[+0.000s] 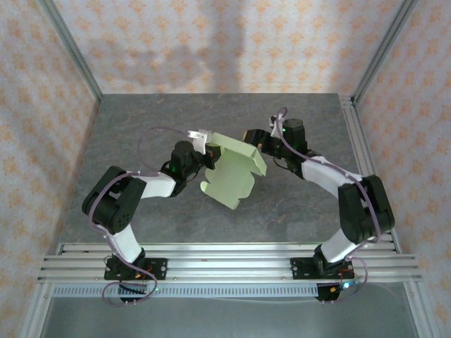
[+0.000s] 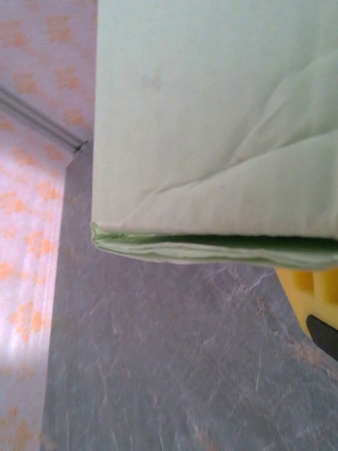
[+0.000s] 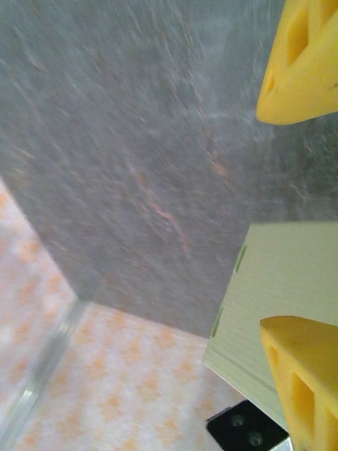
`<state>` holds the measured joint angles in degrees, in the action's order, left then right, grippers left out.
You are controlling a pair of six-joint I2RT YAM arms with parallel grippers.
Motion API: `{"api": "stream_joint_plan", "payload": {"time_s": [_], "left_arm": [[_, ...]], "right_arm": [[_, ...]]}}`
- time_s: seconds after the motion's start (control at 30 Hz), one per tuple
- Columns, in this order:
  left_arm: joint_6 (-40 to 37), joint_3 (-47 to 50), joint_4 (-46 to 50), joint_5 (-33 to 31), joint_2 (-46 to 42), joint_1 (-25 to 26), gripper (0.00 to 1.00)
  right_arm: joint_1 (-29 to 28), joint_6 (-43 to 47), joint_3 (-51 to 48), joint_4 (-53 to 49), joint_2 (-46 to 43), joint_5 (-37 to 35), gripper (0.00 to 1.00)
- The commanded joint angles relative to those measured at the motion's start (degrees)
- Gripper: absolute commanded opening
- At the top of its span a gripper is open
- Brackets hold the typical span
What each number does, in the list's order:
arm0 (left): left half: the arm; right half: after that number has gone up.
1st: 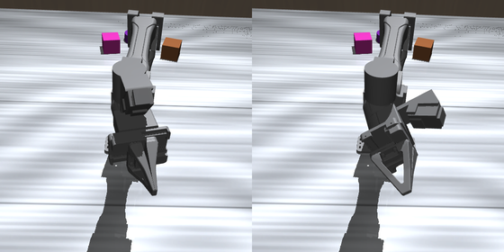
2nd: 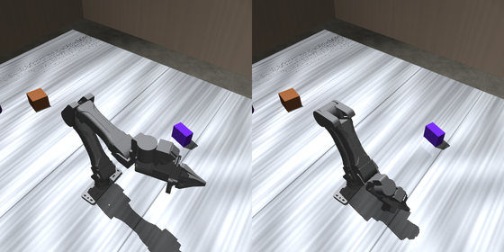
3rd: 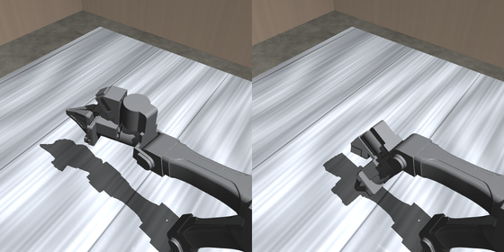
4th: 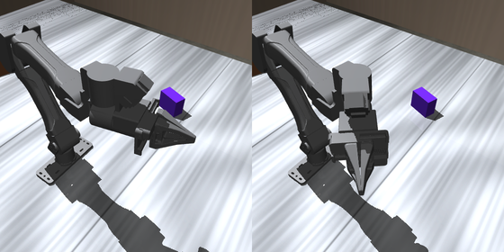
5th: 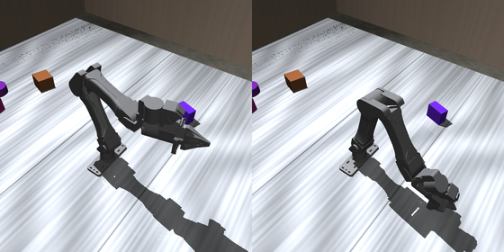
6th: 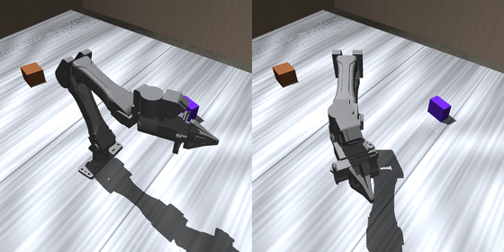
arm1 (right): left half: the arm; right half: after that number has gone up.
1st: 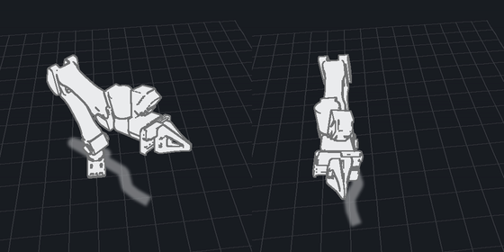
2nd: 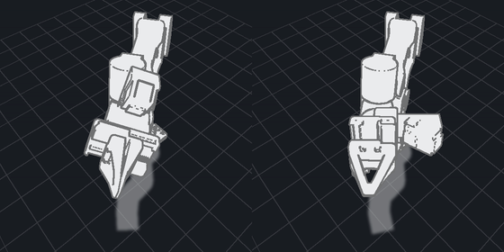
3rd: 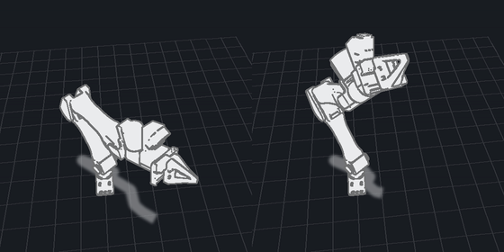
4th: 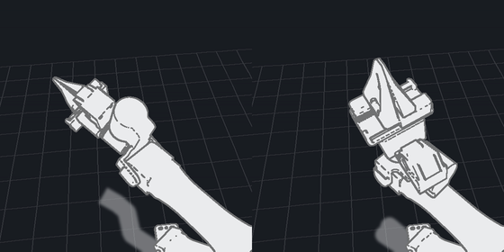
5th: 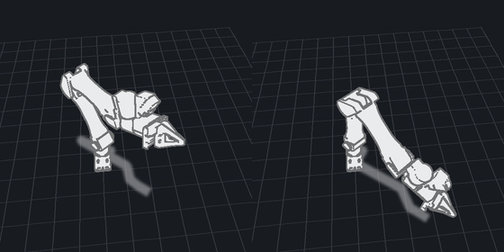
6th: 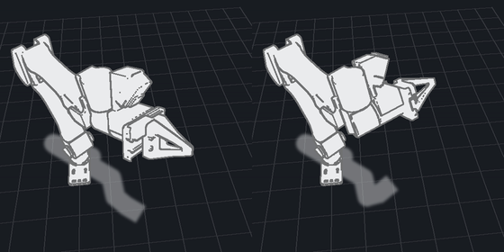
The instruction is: Fold the paper box
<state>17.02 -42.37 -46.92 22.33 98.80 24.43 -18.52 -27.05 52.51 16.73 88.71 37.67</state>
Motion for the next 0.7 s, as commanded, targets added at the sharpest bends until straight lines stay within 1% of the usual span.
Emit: {"api": "stream_joint_plan", "payload": {"time_s": [0.0,0.1,0.13,0.2,0.3,0.43,0.57,0.67], "left_arm": [[6.69,1.07,-0.08,-3.87,-3.43,-1.36,0.00],[13.04,-0.40,5.24,-5.28,-5.51,-2.32,0.00],[16.60,-1.12,6.59,-5.30,-5.98,-2.74,0.00],[21.30,-1.18,5.79,-4.84,-6.50,-3.02,0.00],[26.72,-2.08,5.59,-3.15,-6.58,-3.33,0.00],[31.35,-4.57,4.08,-0.43,-4.76,-3.42,0.00],[33.43,-6.66,2.21,0.96,-2.47,-3.42,0.00],[33.82,-7.02,1.10,1.01,-1.69,-3.42,0.00]], "right_arm": [[2.10,-1.39,-3.38,-0.87,-6.20,-10.14,0.72],[3.74,-2.54,-7.39,-0.72,-11.39,-15.62,0.71],[3.95,-2.65,-8.66,-0.67,-13.13,-17.15,0.70],[3.93,-2.94,-10.47,-0.40,-15.77,-18.82,0.69],[3.93,-4.96,-12.83,2.76,-18.39,-15.79,0.68],[3.33,-12.91,-15.53,14.78,-18.20,-9.11,0.66],[0.92,-17.73,-15.03,23.03,-16.58,-6.16,0.63],[-0.84,-18.68,-13.82,25.39,-15.85,-4.84,0.62]]}}
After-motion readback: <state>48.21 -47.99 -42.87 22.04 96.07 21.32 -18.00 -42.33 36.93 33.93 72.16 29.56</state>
